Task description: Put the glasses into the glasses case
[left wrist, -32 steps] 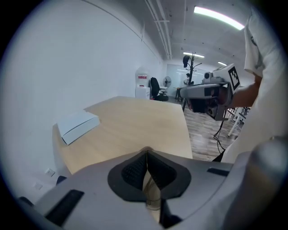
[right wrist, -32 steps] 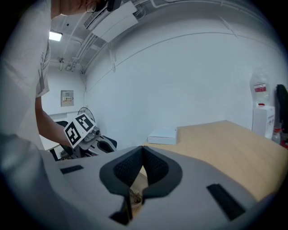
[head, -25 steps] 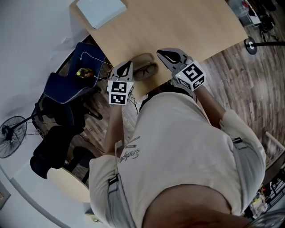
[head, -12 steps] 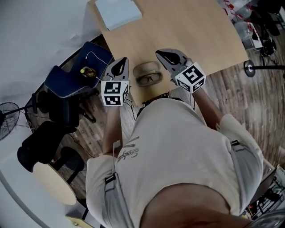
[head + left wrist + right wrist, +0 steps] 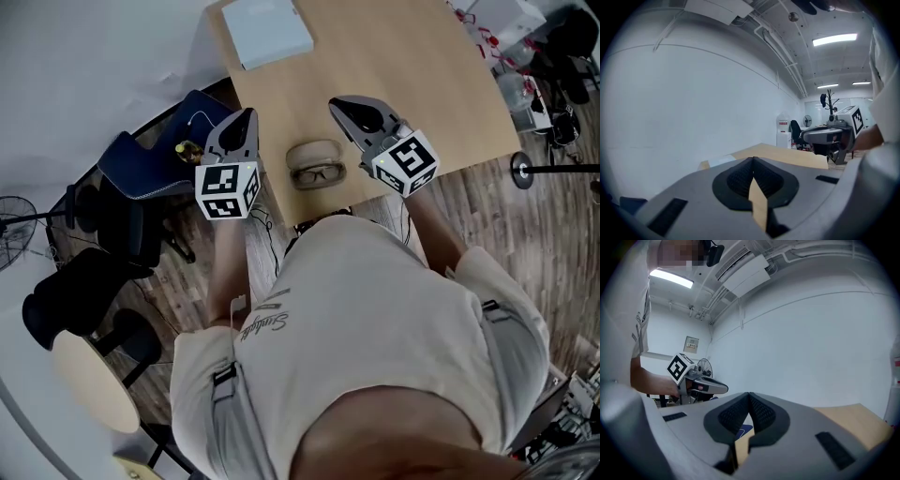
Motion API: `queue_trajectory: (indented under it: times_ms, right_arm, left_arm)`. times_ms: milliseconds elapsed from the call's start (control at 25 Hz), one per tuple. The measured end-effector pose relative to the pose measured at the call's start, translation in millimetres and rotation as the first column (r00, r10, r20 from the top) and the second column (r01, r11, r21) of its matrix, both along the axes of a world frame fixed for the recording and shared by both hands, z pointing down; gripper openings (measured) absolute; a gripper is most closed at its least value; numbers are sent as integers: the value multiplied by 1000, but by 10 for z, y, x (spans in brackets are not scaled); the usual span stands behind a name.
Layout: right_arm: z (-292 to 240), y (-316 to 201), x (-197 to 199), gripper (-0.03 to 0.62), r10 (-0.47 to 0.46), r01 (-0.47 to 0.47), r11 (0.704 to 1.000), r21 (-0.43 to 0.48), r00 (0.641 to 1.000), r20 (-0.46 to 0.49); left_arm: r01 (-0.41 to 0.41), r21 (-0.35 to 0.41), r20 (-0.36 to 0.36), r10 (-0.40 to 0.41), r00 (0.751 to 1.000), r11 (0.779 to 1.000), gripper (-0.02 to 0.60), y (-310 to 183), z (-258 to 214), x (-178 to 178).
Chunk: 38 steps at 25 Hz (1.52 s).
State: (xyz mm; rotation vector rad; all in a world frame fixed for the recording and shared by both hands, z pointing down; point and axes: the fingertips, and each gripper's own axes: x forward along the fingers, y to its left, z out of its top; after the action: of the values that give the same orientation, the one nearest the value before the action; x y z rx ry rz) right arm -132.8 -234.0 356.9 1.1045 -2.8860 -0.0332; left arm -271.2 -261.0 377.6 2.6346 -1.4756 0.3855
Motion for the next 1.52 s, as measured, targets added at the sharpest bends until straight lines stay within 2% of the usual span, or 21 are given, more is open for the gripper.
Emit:
queue_trajectory:
  times_ms: [240,440,760,1520]
  right_arm:
    - [-212,-26,-79,-5,-30,30,999,34,999,-10]
    - [-384,-70,-117,-5,-27,27,998,52,1000,-1]
    - [-571,-121,-156,-5,-29,28,998,51,1000,1]
    - [-610,-89,-167,-5,-38,37,998,47,999,9]
  left_arm:
    - [43,42,-69,-40,997,998,14,-76,-325,-61]
    - [76,81,-87,-68,994,994,14,-68,-530,-165]
    - [147,69,-178,-133,975,987,14,-39,-619,-366]
    - [152,78,-158,-139,978,985,14,-3,-685,-377]
